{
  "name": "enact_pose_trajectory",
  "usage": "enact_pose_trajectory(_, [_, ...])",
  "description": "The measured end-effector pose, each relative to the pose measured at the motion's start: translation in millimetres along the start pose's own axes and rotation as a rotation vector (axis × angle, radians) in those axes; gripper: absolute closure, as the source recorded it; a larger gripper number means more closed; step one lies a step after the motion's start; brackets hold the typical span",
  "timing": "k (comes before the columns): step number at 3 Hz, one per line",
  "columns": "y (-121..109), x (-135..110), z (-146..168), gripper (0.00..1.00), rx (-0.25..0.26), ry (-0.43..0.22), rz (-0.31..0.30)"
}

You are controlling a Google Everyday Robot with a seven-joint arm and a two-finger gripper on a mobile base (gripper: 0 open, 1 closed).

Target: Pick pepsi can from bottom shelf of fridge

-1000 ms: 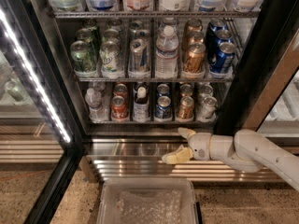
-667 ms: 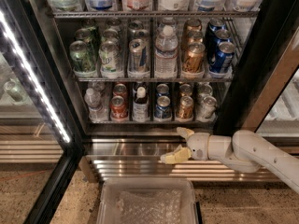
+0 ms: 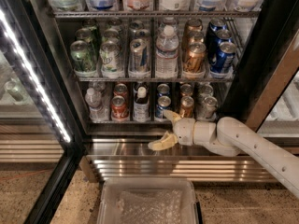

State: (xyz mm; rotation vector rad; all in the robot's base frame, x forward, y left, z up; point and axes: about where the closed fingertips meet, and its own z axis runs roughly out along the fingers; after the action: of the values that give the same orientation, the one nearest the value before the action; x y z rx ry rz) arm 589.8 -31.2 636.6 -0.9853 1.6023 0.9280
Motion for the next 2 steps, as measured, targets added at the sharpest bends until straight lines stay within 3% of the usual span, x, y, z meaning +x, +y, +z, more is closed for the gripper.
enact_pose_trajectory(1, [-19.9,-15.3,13.4,0.00,0.019,-0.022,-0.080])
enact_pose_trajectory(2, [-21.2,-16.6,13.3,0.00,0.021,-0.023,-0.085])
